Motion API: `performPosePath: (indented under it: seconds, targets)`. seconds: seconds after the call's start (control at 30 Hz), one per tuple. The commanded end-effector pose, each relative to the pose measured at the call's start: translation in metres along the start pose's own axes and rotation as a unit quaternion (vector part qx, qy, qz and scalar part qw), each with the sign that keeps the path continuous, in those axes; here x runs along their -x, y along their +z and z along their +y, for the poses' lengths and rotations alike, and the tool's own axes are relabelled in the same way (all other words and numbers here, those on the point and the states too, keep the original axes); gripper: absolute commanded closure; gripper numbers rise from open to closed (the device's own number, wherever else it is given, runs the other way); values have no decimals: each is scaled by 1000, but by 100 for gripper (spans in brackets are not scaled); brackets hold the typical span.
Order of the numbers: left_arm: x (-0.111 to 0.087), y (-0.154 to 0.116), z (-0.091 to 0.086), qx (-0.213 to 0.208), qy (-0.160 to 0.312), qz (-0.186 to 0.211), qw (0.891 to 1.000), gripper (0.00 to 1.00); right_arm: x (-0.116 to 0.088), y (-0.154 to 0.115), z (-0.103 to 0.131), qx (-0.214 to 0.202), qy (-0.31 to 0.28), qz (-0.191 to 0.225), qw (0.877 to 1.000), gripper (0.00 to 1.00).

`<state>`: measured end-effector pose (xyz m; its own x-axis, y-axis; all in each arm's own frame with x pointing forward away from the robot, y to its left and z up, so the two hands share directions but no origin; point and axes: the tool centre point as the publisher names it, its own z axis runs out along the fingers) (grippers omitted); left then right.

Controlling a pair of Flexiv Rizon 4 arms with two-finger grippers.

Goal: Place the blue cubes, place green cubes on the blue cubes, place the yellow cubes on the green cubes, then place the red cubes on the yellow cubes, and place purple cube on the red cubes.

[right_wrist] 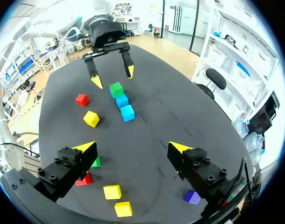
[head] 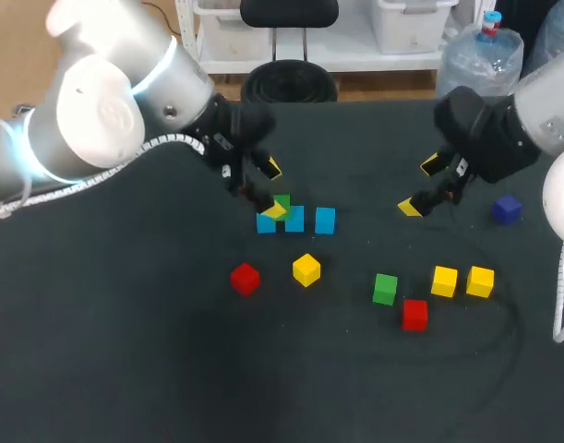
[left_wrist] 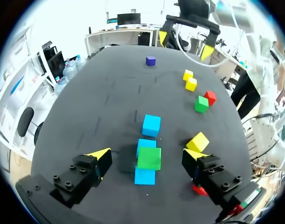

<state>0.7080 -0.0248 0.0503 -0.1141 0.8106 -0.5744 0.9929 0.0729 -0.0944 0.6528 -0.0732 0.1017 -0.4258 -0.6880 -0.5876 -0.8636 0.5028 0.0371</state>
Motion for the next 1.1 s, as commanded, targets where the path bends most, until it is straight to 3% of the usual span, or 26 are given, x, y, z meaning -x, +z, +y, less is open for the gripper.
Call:
performPosePath:
  seconds: [0.03,0.27,0.47,0.73,1.1]
  targets:
    - [-5,-10,-2,-2,-15,-7,1000,0,0,0,1,-2,1,0,1000,0]
    - [-26,-20,-15,1,-92,-51,994,0,0,0,1,-2,1,0,1000,0]
    - [-29,-21,-28,12,-120,-78,990,0,0,0,1,-2,1,0,1000,0]
    - [-26,-21,-48,30,-138,-129,982,0,0,0,1,-2,1,0,1000,0]
    - [-25,-20,-70,24,-142,-146,979,0,0,0,1,-2,1,0,1000,0]
